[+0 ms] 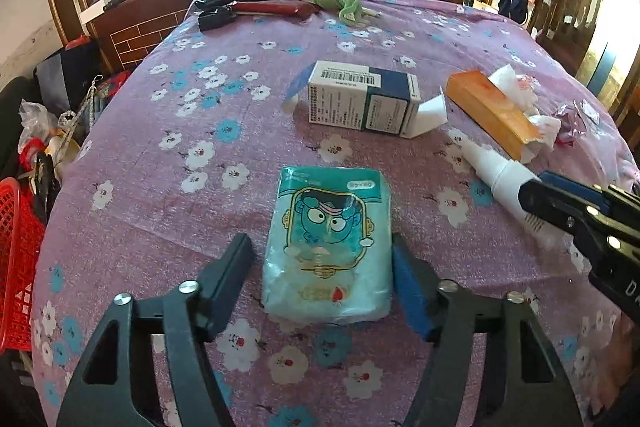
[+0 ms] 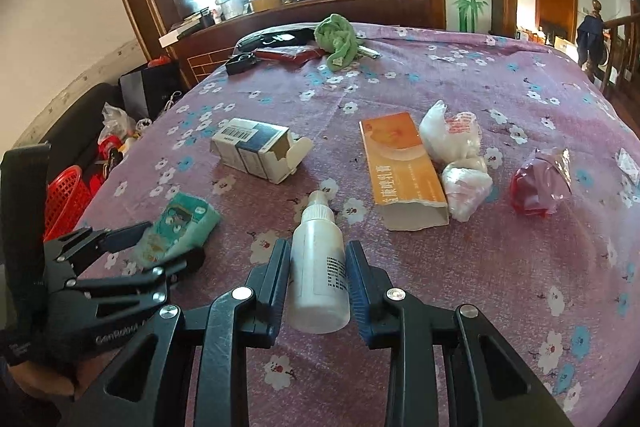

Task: Collect trash
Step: 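Grasp the white spray bottle with the right tool while the left tool grasps the wet-wipe packet, then lift the wet-wipe packet with the left tool while the right tool holds the spray bottle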

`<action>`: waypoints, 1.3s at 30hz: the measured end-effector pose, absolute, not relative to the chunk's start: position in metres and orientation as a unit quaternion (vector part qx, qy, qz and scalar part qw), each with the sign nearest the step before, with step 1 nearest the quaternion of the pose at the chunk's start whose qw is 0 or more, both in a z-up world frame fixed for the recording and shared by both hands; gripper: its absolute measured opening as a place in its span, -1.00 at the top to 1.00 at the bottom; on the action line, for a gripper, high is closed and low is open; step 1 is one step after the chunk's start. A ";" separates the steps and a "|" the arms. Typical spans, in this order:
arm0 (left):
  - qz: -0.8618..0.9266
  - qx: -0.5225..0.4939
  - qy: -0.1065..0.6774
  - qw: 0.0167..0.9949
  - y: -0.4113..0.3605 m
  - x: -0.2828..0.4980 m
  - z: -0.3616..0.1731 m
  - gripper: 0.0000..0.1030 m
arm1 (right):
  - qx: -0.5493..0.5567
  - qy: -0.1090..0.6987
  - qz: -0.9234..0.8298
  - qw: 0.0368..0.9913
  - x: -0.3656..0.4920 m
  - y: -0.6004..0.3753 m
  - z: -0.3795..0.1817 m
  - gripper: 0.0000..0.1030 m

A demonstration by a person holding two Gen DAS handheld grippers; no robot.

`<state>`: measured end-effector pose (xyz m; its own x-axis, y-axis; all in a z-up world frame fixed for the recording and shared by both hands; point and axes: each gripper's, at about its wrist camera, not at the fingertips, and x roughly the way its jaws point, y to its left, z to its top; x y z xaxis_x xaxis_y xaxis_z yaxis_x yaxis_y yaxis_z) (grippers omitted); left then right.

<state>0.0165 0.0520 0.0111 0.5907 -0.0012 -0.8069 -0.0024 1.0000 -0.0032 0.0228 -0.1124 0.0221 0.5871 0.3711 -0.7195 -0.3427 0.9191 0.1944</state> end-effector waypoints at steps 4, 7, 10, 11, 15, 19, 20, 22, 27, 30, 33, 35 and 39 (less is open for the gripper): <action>0.000 -0.009 0.445 0.895 0.055 0.015 0.013 0.13 | 0.016 0.416 0.202 0.886 0.023 -0.112 0.020 0.38; -0.004 -0.026 0.434 0.901 0.061 0.014 0.016 0.21 | 0.018 0.423 0.200 0.884 0.025 -0.112 0.018 0.38; -0.008 -0.042 0.420 0.906 0.067 0.012 0.019 0.24 | 0.015 0.428 0.196 0.882 0.027 -0.111 0.016 0.37; -0.010 -0.050 0.414 0.909 0.070 0.011 0.021 0.24 | 0.014 0.430 0.196 0.881 0.028 -0.110 0.014 0.36; -0.014 -0.063 0.402 0.913 0.074 0.010 0.023 0.24 | 0.004 0.443 0.191 0.876 0.032 -0.106 0.007 0.35; -0.015 -0.064 0.390 0.918 0.074 0.006 0.027 0.24 | -0.010 0.439 0.187 0.879 0.031 -0.102 0.005 0.36; -0.012 -0.062 0.386 0.920 0.073 0.005 0.028 0.24 | -0.013 0.437 0.187 0.880 0.031 -0.101 0.005 0.36; -0.007 -0.059 0.376 0.925 0.074 0.002 0.031 0.24 | -0.009 0.430 0.194 0.881 0.028 -0.101 0.007 0.36; 0.014 -0.048 0.353 0.934 0.073 -0.004 0.037 0.23 | 0.003 0.381 0.206 0.901 0.016 -0.104 0.025 0.36; 0.019 -0.044 0.348 0.936 0.073 -0.004 0.038 0.23 | 0.011 0.369 0.208 0.906 0.013 -0.106 0.030 0.36; 0.021 -0.042 0.347 0.937 0.073 -0.005 0.039 0.23 | 0.013 0.366 0.210 0.907 0.012 -0.107 0.032 0.36; 0.022 -0.042 0.348 0.936 0.073 -0.005 0.039 0.23 | 0.013 0.364 0.211 0.907 0.011 -0.106 0.034 0.36; 0.022 -0.041 0.348 0.936 0.073 -0.005 0.040 0.23 | 0.013 0.360 0.216 0.908 0.009 -0.106 0.035 0.36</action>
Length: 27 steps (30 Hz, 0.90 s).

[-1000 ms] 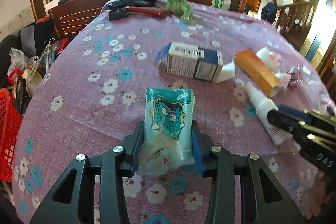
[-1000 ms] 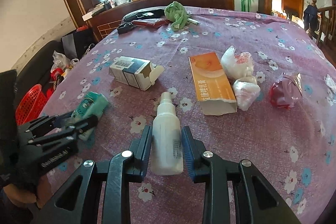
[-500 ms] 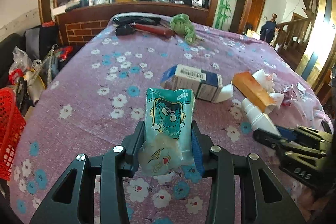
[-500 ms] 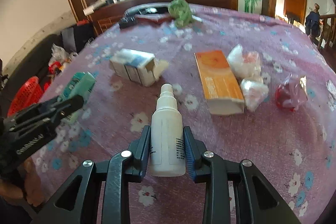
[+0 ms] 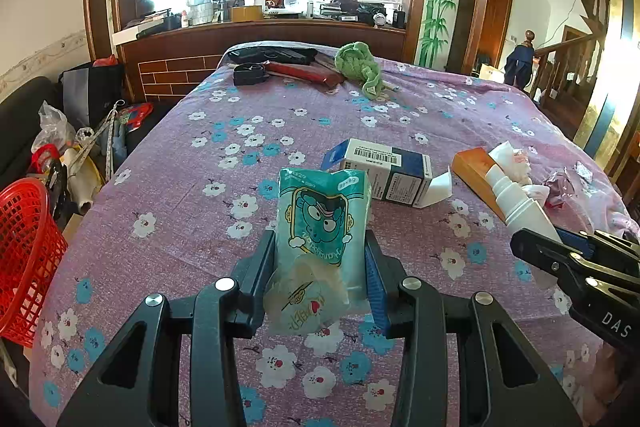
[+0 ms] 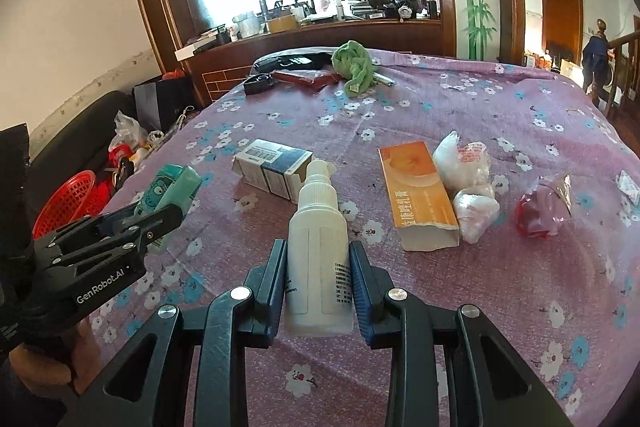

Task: Collect trash
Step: 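Lift the wet-wipe packet with the left tool while the right tool holds the spray bottle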

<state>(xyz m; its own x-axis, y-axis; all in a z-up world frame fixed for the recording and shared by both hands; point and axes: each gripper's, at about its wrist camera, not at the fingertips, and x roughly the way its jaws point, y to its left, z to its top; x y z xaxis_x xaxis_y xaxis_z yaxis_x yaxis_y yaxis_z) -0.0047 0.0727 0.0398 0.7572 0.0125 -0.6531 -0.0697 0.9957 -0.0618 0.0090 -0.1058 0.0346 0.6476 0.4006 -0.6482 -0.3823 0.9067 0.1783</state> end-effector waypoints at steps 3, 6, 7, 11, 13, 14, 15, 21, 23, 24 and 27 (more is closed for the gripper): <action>0.022 -0.041 0.347 0.937 0.073 -0.005 0.040 0.23 | 0.014 0.359 0.218 0.908 0.008 -0.107 0.035 0.36; 0.023 -0.040 0.349 0.936 0.073 -0.005 0.040 0.23 | 0.017 0.356 0.219 0.908 0.007 -0.108 0.036 0.36; 0.025 -0.040 0.348 0.936 0.073 -0.005 0.040 0.23 | 0.019 0.354 0.219 0.909 0.006 -0.109 0.037 0.36; 0.037 -0.035 0.340 0.939 0.073 -0.008 0.043 0.23 | 0.027 0.342 0.219 0.914 0.004 -0.114 0.042 0.36; 0.046 -0.028 0.333 0.941 0.073 -0.011 0.046 0.23 | 0.031 0.339 0.217 0.915 0.004 -0.116 0.043 0.36; 0.052 -0.025 0.330 0.942 0.072 -0.013 0.048 0.23 | 0.032 0.338 0.215 0.915 0.004 -0.116 0.043 0.36; 0.055 -0.022 0.329 0.942 0.071 -0.015 0.049 0.23 | 0.032 0.339 0.214 0.916 0.004 -0.117 0.043 0.37; 0.061 -0.005 0.323 0.945 0.068 -0.035 0.057 0.22 | 0.038 0.337 0.211 0.917 0.004 -0.120 0.045 0.37; 0.063 0.000 0.323 0.944 0.069 -0.043 0.060 0.22 | 0.043 0.344 0.207 0.915 0.001 -0.122 0.046 0.37; 0.064 0.003 0.322 0.945 0.069 -0.046 0.060 0.21 | 0.047 0.346 0.207 0.914 -0.002 -0.122 0.048 0.37; 0.070 0.016 0.320 0.945 0.071 -0.056 0.060 0.21 | 0.055 0.348 0.211 0.912 -0.019 -0.123 0.051 0.37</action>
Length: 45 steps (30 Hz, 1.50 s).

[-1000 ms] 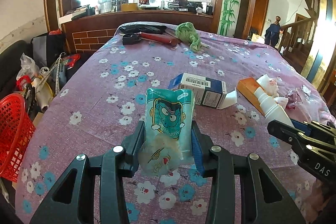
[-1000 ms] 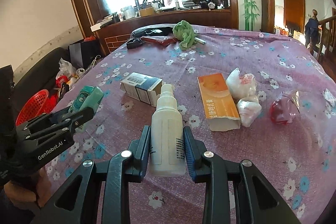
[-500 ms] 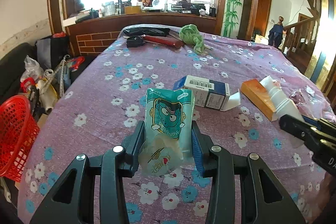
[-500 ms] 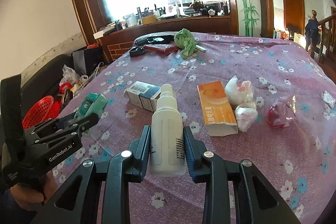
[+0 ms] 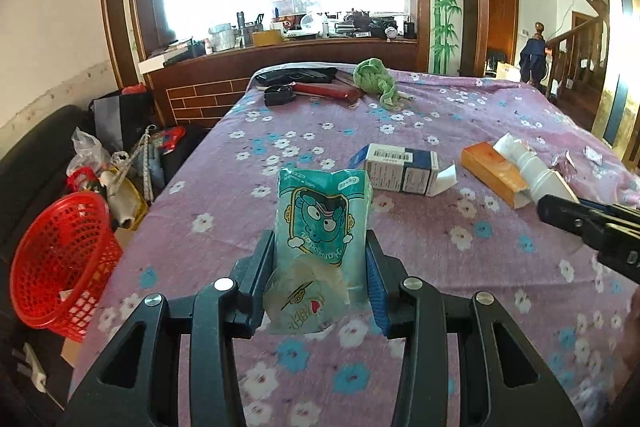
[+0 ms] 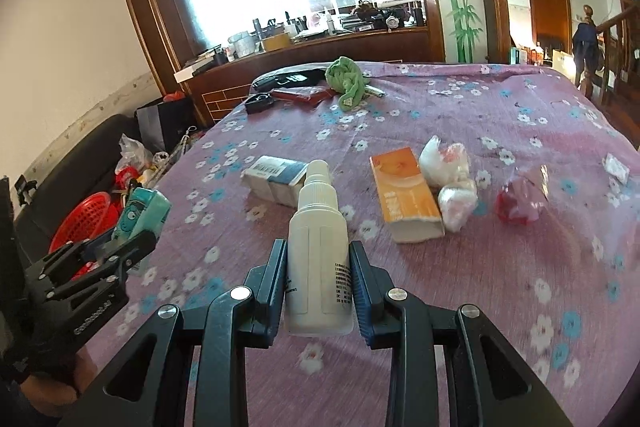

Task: Collect trash
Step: 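Lift the wet-wipe packet with the left tool while the right tool holds the spray bottle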

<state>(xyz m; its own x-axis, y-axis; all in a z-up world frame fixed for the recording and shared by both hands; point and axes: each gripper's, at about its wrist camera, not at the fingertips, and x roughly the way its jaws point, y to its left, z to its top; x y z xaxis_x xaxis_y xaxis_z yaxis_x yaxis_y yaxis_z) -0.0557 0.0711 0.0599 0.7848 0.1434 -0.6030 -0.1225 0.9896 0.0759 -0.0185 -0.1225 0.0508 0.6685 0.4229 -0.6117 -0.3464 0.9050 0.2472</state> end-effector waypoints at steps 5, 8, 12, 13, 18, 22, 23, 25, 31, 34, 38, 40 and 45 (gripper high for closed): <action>0.074 0.022 0.316 0.946 0.074 -0.068 0.060 0.21 | 0.065 0.358 0.222 0.905 -0.038 -0.117 0.049 0.37; 0.077 0.024 0.312 0.947 0.077 -0.074 0.061 0.21 | 0.064 0.360 0.228 0.902 -0.047 -0.112 0.051 0.37; 0.083 0.026 0.309 0.947 0.082 -0.080 0.061 0.21 | 0.060 0.360 0.237 0.901 -0.053 -0.103 0.054 0.37; 0.084 0.027 0.308 0.947 0.082 -0.081 0.061 0.21 | 0.058 0.360 0.239 0.900 -0.054 -0.100 0.054 0.36; 0.089 0.027 0.308 0.947 0.087 -0.083 0.060 0.20 | 0.053 0.363 0.248 0.896 -0.056 -0.089 0.055 0.36; 0.093 0.025 0.305 0.947 0.091 -0.085 0.060 0.20 | 0.046 0.364 0.253 0.895 -0.057 -0.082 0.056 0.36; 0.093 0.025 0.305 0.948 0.092 -0.085 0.060 0.20 | 0.045 0.364 0.253 0.895 -0.058 -0.080 0.056 0.36; 0.094 0.024 0.304 0.948 0.093 -0.085 0.060 0.20 | 0.043 0.364 0.254 0.895 -0.058 -0.077 0.055 0.36; 0.097 0.024 0.301 0.948 0.095 -0.088 0.059 0.20 | 0.038 0.365 0.256 0.894 -0.059 -0.072 0.056 0.36; 0.098 0.024 0.300 0.948 0.096 -0.089 0.059 0.20 | 0.036 0.365 0.257 0.894 -0.060 -0.070 0.056 0.36; 0.099 0.022 0.301 0.948 0.098 -0.089 0.059 0.20 | 0.032 0.365 0.259 0.894 -0.060 -0.066 0.057 0.36; 0.100 0.021 0.300 0.949 0.099 -0.089 0.059 0.20 | 0.031 0.365 0.261 0.893 -0.061 -0.064 0.057 0.36; 0.103 0.018 0.299 0.949 0.103 -0.091 0.059 0.20 | 0.028 0.366 0.263 0.892 -0.062 -0.060 0.058 0.36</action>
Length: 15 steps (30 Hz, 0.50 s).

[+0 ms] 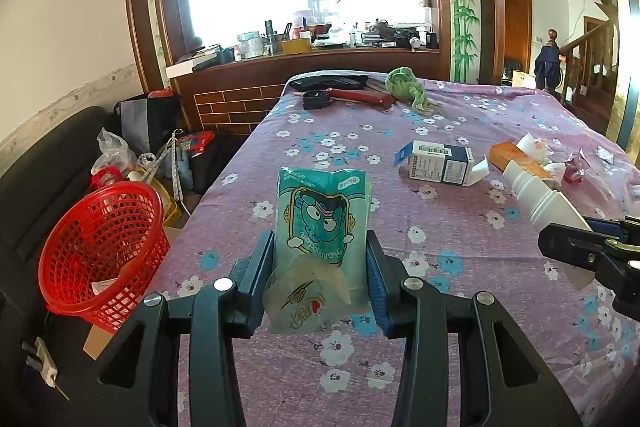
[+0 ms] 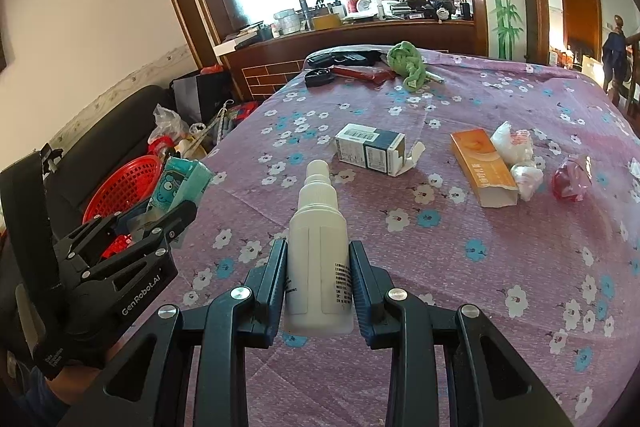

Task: Collect trash
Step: 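Lift the wet-wipe packet with the left tool while the right tool holds the spray bottle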

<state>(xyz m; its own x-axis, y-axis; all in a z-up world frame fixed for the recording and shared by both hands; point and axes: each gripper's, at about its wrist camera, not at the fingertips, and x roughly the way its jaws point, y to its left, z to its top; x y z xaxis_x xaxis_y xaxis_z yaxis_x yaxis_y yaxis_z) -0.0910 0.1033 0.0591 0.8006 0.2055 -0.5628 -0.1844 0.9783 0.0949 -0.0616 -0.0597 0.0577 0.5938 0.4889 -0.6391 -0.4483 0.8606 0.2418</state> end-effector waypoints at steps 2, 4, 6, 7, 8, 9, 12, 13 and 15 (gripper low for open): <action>0.104 0.016 0.298 0.949 0.105 -0.092 0.059 0.20 | 0.025 0.367 0.263 0.892 -0.062 -0.057 0.058 0.36; 0.106 0.014 0.297 0.949 0.107 -0.093 0.059 0.20 | 0.024 0.368 0.264 0.891 -0.061 -0.055 0.058 0.36; 0.107 0.013 0.297 0.949 0.110 -0.094 0.059 0.20 | 0.022 0.368 0.266 0.891 -0.061 -0.053 0.058 0.36; 0.108 0.012 0.296 0.949 0.110 -0.095 0.059 0.20 | 0.021 0.368 0.267 0.890 -0.061 -0.051 0.058 0.36; 0.109 0.012 0.296 0.949 0.111 -0.096 0.059 0.20 | 0.020 0.368 0.268 0.890 -0.061 -0.050 0.058 0.36; 0.109 0.011 0.297 0.949 0.113 -0.096 0.059 0.20 | 0.019 0.368 0.269 0.890 -0.061 -0.049 0.058 0.36; 0.112 0.007 0.296 0.949 0.117 -0.098 0.059 0.20 | 0.016 0.370 0.273 0.888 -0.060 -0.042 0.059 0.36; 0.113 0.006 0.296 0.949 0.119 -0.098 0.059 0.20 | 0.015 0.370 0.274 0.888 -0.060 -0.040 0.060 0.36; 0.115 0.003 0.295 0.948 0.123 -0.099 0.060 0.20 | 0.011 0.370 0.277 0.887 -0.060 -0.035 0.061 0.36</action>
